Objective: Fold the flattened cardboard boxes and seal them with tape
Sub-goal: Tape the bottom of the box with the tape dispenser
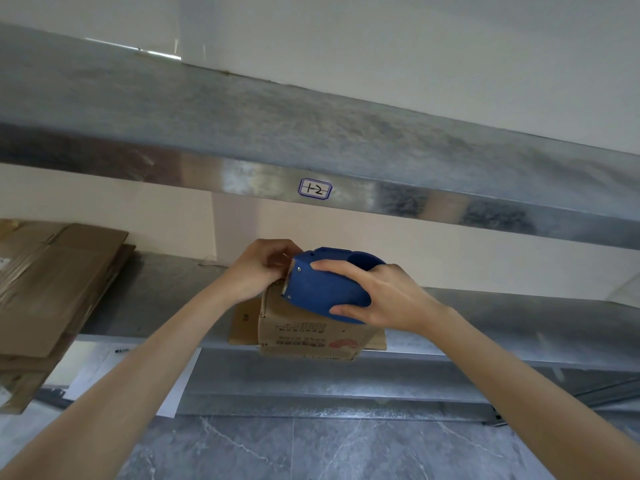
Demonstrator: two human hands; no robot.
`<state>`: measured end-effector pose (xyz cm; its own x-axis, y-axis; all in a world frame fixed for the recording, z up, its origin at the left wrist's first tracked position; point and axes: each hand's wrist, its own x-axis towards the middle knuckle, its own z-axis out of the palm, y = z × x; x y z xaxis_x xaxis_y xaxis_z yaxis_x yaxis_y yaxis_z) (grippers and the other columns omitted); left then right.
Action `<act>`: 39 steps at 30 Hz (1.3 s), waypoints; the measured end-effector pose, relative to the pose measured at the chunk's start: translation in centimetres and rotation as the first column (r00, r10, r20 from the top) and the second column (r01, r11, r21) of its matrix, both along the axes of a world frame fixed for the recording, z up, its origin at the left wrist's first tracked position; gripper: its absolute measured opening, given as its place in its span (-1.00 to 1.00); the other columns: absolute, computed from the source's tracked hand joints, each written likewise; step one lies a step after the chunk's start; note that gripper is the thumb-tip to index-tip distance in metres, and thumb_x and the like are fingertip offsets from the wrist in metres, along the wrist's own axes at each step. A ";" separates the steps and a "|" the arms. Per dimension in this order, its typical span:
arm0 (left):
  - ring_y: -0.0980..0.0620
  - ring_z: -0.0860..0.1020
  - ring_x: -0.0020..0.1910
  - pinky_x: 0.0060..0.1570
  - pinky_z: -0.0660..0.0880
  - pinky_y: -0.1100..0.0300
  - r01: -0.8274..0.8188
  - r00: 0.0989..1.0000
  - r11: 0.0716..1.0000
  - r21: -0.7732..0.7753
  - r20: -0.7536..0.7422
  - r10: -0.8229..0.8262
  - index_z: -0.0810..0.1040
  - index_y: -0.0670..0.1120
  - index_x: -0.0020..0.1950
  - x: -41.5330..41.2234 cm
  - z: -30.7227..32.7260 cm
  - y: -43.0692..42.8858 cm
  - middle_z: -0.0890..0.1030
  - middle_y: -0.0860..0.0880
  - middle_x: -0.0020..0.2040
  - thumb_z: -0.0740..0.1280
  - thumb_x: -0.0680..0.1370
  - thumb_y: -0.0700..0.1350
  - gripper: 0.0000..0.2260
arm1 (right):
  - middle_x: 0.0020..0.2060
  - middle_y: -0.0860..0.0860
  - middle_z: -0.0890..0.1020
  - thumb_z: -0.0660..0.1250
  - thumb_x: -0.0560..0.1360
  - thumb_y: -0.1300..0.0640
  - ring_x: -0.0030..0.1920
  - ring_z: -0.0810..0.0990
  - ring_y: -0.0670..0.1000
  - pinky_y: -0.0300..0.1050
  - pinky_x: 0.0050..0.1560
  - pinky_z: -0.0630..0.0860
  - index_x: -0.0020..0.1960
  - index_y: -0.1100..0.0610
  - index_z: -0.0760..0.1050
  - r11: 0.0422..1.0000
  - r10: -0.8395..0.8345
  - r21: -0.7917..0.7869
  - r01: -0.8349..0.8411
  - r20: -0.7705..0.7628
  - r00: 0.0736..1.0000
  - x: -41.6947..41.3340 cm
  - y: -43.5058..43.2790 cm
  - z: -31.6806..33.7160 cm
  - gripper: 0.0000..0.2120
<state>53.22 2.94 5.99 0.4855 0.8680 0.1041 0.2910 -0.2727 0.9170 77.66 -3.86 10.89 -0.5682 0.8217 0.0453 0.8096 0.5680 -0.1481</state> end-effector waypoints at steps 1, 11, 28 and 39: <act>0.12 0.66 -0.04 -0.03 0.55 0.26 -0.021 1.000 1.000 0.007 0.012 0.021 0.65 0.05 -0.06 0.1 0.0 0.0 0.71 0.05 -0.09 0.25 0.46 -0.51 -0.55 | 0.02 -0.05 0.66 0.30 0.55 -0.23 -0.32 0.54 0.04 -0.04 -0.21 0.52 0.52 -0.31 0.06 1.000 -0.007 -0.006 0.007 -0.018 1.000 0.0 -0.1 0.1 -0.36; 0.20 0.63 -0.17 -0.10 0.51 0.37 -0.150 0.986 0.988 0.026 0.075 0.148 0.64 0.05 -0.18 -0.3 0.4 -1.4 0.69 0.09 -0.19 0.30 0.47 -0.42 -0.65 | -0.38 -0.28 0.54 0.41 0.51 -0.14 -0.42 0.46 -0.13 -0.35 -0.42 0.24 0.50 -0.25 0.22 0.994 -0.063 -0.102 0.044 -0.184 0.981 1.0 0.1 1.2 -0.37; 0.08 0.65 -0.27 -0.22 0.57 0.31 -0.391 0.905 0.918 -0.069 0.153 0.397 0.68 -0.13 -0.14 -4.7 -0.6 -3.5 0.69 -0.08 -0.28 0.46 0.49 -0.31 -0.91 | 0.30 -0.40 0.47 0.46 0.45 -0.17 0.13 0.59 -0.15 -0.11 0.20 0.49 0.42 -0.35 0.28 0.932 -0.236 -0.322 0.167 -0.191 0.953 7.1 0.1 3.4 -0.39; -0.02 0.67 -0.29 -0.16 0.65 0.21 -0.506 0.848 0.838 -0.203 0.063 0.527 0.69 -0.14 -0.15 -3.9 -2.1 -3.4 0.68 -0.11 -0.31 0.48 0.47 -0.28 -0.95 | 0.27 -0.28 0.49 0.43 0.49 -0.18 0.01 0.57 0.01 0.01 0.14 0.47 0.36 -0.44 0.22 0.871 -0.245 -0.470 0.144 -0.161 0.956 6.1 1.4 3.5 -0.44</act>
<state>49.28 -0.44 3.93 -0.0442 0.9980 -0.0442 0.2382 0.0535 0.9697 83.76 -2.51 14.42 -0.4131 0.8742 -0.2550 0.8181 0.2333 -0.5257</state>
